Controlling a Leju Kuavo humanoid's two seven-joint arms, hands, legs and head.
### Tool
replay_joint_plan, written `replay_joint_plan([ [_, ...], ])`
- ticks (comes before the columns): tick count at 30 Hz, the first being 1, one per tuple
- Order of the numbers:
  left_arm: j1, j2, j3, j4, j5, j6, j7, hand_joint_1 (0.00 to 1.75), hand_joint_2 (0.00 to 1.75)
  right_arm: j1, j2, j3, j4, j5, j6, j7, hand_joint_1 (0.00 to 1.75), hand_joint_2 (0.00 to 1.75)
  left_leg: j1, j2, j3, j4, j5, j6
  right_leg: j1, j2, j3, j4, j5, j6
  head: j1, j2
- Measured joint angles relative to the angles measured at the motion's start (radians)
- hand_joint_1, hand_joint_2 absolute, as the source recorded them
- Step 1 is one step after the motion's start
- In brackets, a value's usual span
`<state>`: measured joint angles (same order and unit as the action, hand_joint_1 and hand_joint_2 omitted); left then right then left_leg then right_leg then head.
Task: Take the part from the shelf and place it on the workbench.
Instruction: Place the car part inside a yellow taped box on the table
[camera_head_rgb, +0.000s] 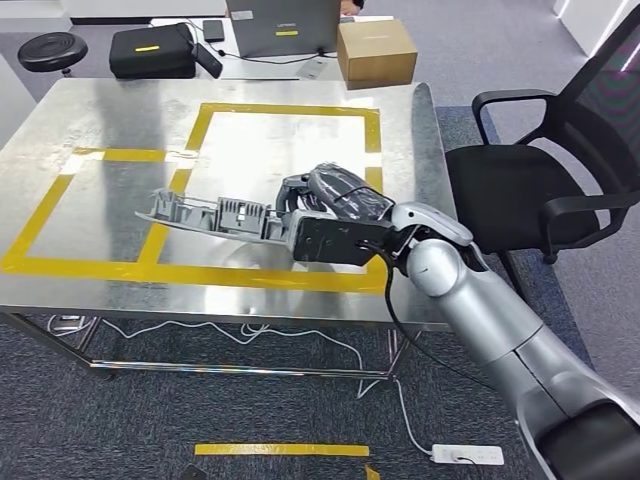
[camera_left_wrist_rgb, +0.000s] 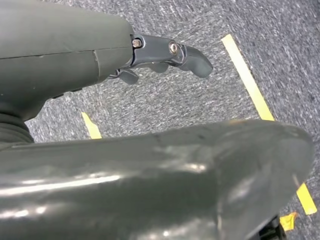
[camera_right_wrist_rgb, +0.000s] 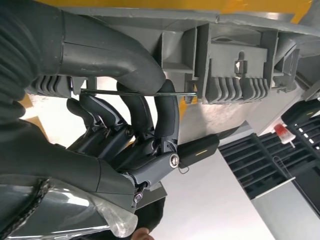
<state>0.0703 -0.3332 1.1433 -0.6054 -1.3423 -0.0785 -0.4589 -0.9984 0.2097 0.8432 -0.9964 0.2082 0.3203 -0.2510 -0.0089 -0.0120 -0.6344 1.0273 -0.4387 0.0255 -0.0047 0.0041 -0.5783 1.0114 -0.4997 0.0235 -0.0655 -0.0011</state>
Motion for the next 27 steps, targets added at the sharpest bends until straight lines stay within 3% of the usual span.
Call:
replay_joint_plan([
  [6, 0.014, 0.0, -0.058, -0.012, 0.139, 0.003, 0.011, 0.0, 0.0, 0.0, 0.011, 0.006, 0.004, -0.034, -0.002, 0.01, 1.75, 1.75, -0.001, 0.0, 0.0, 0.0, 0.0, 0.0, 0.0, 0.0, 0.0, 0.0, 0.0, 0.0, 0.0, 0.0],
  [15, 0.096, -0.004, -0.265, -0.077, 0.348, 0.012, 0.122, 0.0, 0.0, -0.005, -0.013, 0.002, 0.036, -0.034, -0.009, 0.02, 1.75, 1.75, -0.001, 0.0, 0.001, 0.0, 0.0, 0.001, -0.001, 0.0, 0.001, -0.001, 0.0, 0.0, 0.0, 0.0],
  [27, 0.152, -0.007, -0.396, -0.162, 0.413, 0.014, 0.162, 0.0, 0.0, -0.012, -0.061, -0.005, 0.064, -0.042, -0.024, 0.043, 1.75, 1.75, -0.001, -0.001, 0.002, 0.0, 0.0, 0.001, -0.001, -0.001, 0.002, -0.001, 0.0, 0.0, 0.0, 0.0],
])
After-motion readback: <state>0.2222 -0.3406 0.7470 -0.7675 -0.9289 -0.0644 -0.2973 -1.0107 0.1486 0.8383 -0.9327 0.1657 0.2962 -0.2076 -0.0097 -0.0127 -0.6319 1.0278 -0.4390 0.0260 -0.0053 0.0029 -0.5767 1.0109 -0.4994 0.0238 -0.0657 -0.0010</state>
